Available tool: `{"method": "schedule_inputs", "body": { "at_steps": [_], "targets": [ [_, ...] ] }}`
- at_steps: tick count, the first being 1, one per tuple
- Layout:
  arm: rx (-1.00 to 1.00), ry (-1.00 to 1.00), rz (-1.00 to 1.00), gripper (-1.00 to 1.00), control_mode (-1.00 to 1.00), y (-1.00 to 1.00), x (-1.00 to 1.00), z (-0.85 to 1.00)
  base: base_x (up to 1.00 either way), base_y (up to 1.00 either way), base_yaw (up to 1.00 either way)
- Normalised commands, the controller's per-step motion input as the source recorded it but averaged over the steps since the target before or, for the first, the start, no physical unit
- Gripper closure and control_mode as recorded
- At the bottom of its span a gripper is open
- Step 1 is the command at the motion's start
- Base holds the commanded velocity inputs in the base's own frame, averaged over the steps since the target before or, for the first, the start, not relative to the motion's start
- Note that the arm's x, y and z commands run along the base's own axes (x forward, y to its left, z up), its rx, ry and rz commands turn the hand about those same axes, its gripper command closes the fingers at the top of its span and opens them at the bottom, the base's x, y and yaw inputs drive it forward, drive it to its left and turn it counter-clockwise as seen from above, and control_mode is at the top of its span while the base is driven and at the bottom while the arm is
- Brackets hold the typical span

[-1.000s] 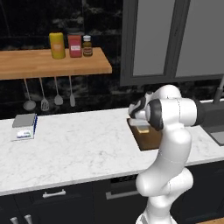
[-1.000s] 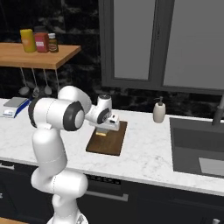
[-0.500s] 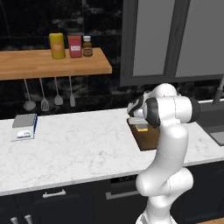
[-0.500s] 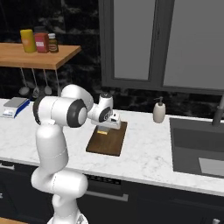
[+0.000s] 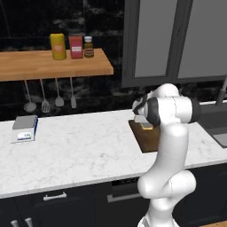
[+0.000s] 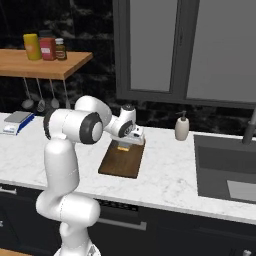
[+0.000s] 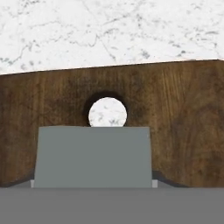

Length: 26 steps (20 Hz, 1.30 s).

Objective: Pick up the sponge from the counter and clean the cutting board by briefly scrubbing or pressing down on the cutting board. Once finished, release the sponge.

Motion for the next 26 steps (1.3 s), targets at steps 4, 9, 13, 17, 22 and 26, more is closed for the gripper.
{"method": "schedule_inputs", "body": {
  "at_steps": [4,9,13,17,22,26],
  "targets": [
    [0.00,0.00,0.00,1.00,-1.00,-0.50,0.00,-0.89,0.00,0.00,0.00],
    [-0.03,0.00,0.00,1.00,-1.00,-0.21,-0.01,-1.00,0.00,0.00,0.00],
    [0.00,-0.01,-0.08,1.00,-1.00,-0.69,-0.17,-0.56,0.00,0.00,0.00],
    [0.00,0.00,-0.06,1.00,-1.00,-0.83,-0.13,-0.58,0.00,0.00,0.00],
    [0.02,0.03,-0.02,1.00,-1.00,-0.97,-0.14,-0.37,0.00,0.00,0.00],
    [0.01,0.06,-0.01,1.00,-1.00,-0.78,-0.30,-0.06,0.00,0.00,0.00]
  ]
}}
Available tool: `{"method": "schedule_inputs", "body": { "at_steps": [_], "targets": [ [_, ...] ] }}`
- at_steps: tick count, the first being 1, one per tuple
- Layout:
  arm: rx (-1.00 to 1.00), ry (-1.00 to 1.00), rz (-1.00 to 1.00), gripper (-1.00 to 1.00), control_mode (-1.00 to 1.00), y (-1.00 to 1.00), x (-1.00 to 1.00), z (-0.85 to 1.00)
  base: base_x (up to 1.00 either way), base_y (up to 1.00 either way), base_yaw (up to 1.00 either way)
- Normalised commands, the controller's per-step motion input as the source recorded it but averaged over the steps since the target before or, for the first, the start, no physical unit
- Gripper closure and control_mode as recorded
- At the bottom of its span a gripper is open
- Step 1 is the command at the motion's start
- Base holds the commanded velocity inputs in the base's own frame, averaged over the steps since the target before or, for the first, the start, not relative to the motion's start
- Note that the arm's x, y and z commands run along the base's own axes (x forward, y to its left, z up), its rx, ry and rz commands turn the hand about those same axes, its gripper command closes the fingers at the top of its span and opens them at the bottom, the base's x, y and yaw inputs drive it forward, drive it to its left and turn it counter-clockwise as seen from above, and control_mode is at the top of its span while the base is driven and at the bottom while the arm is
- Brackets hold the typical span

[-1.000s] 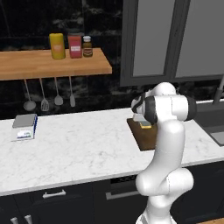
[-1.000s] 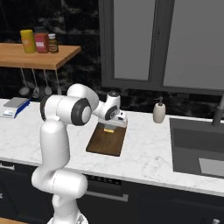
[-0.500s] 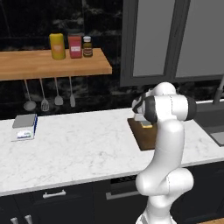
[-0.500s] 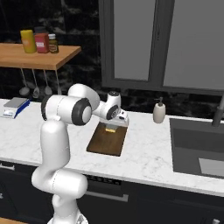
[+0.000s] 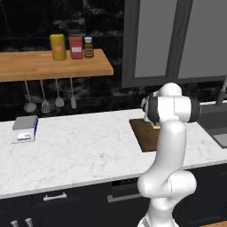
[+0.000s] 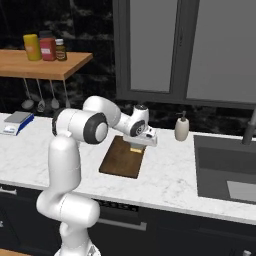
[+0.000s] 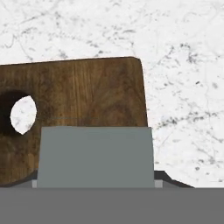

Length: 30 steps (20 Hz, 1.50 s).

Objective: Pick up the sponge from the counter and clean the cutting board by briefly scrubbing or pressing down on the cutting board. Once finished, release the sponge.

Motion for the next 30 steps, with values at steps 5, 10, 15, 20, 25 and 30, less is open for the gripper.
{"method": "schedule_inputs", "body": {
  "at_steps": [5,10,15,20,25,30],
  "targets": [
    [-0.05,0.08,-0.09,1.00,-1.00,-0.11,-0.93,-0.92,0.00,0.00,0.00],
    [-0.05,0.00,-0.11,1.00,-1.00,0.11,-0.96,-0.95,0.00,0.00,0.00],
    [0.01,-0.03,-0.03,1.00,-1.00,0.00,-1.00,-0.75,0.00,0.00,0.00],
    [0.05,-0.16,0.00,1.00,-1.00,0.00,-0.97,-0.10,0.00,0.00,0.00],
    [0.01,-0.05,0.00,1.00,-1.00,0.16,-0.92,-0.69,0.00,0.00,0.00],
    [0.00,0.00,0.00,1.00,-1.00,0.48,-0.31,-1.00,0.00,0.00,0.00]
  ]
}}
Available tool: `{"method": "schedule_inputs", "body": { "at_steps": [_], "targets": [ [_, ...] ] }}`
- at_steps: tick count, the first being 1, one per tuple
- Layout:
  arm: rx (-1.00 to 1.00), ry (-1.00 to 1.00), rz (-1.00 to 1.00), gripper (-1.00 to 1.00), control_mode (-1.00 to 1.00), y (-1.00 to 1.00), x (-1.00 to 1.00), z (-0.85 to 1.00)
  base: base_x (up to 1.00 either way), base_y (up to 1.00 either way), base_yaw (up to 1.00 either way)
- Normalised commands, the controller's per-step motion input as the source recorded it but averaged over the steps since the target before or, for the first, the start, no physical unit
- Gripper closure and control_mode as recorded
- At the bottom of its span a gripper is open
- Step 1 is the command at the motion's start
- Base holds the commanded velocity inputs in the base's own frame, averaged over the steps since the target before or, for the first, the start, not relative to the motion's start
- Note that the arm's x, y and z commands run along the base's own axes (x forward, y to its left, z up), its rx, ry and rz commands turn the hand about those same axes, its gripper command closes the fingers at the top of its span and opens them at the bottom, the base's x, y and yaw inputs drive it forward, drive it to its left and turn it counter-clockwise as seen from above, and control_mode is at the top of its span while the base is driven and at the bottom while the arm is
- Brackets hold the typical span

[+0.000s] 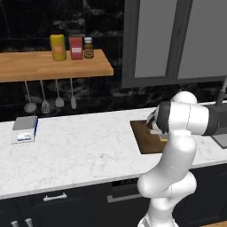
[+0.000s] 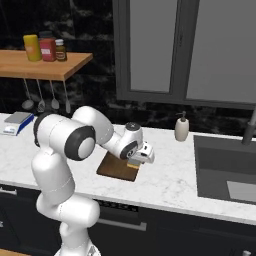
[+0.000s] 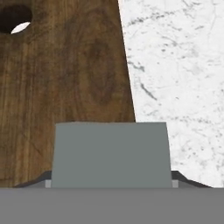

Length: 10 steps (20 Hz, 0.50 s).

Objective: Pick up the sponge from the counter and clean the cutting board by briefly scrubbing or pressing down on the cutting board. Once finished, release the sponge.

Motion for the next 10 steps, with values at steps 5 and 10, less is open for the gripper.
{"method": "schedule_inputs", "body": {
  "at_steps": [5,10],
  "targets": [
    [0.00,-0.02,0.00,1.00,-1.00,0.15,-0.32,-0.30,0.00,0.00,0.00],
    [0.00,0.02,0.00,1.00,-1.00,0.10,-0.77,-0.03,0.00,0.00,0.00]
  ]
}}
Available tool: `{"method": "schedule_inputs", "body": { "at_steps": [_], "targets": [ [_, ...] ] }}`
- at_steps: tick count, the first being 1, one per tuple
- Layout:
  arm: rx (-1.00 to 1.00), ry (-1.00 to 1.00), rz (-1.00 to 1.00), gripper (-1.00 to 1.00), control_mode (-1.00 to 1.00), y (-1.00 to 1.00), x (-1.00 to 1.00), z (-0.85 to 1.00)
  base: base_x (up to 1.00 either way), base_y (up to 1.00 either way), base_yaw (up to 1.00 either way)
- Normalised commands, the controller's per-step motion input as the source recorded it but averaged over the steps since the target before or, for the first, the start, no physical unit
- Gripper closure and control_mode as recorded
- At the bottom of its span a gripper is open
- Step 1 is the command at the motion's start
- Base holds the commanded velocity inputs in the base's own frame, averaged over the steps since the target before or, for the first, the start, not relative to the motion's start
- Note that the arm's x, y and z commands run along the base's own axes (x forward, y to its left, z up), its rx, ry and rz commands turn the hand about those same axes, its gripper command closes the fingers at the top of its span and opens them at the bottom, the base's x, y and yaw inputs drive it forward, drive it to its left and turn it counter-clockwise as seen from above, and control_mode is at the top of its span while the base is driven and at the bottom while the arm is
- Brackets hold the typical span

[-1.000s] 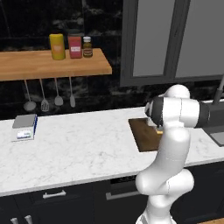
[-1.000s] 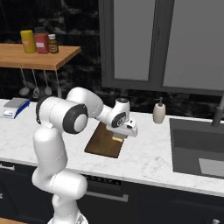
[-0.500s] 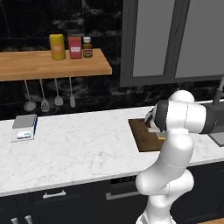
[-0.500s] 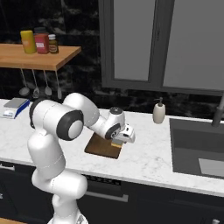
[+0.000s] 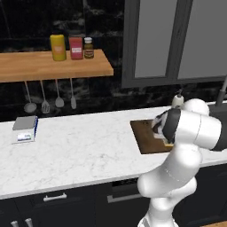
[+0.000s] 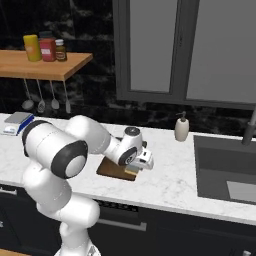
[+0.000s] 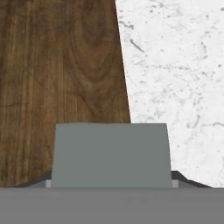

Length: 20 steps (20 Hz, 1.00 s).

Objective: Pick up the sponge from the counter and clean the cutting board by briefly scrubbing or pressing down on the cutting board. Once finished, release the sponge.

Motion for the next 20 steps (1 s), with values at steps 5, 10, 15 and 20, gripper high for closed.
{"method": "schedule_inputs", "body": {
  "at_steps": [5,10,15,20],
  "targets": [
    [0.00,0.23,0.01,1.00,-1.00,0.30,-0.01,-0.02,0.00,0.00,0.00],
    [0.03,0.24,0.05,1.00,-1.00,0.14,0.21,-0.48,0.00,0.00,0.00],
    [0.07,-0.02,0.02,1.00,-1.00,0.04,-0.40,-0.79,0.00,0.00,0.00],
    [0.01,-0.45,0.00,1.00,-1.00,0.40,-0.72,-0.40,0.00,0.00,0.00]
  ]
}}
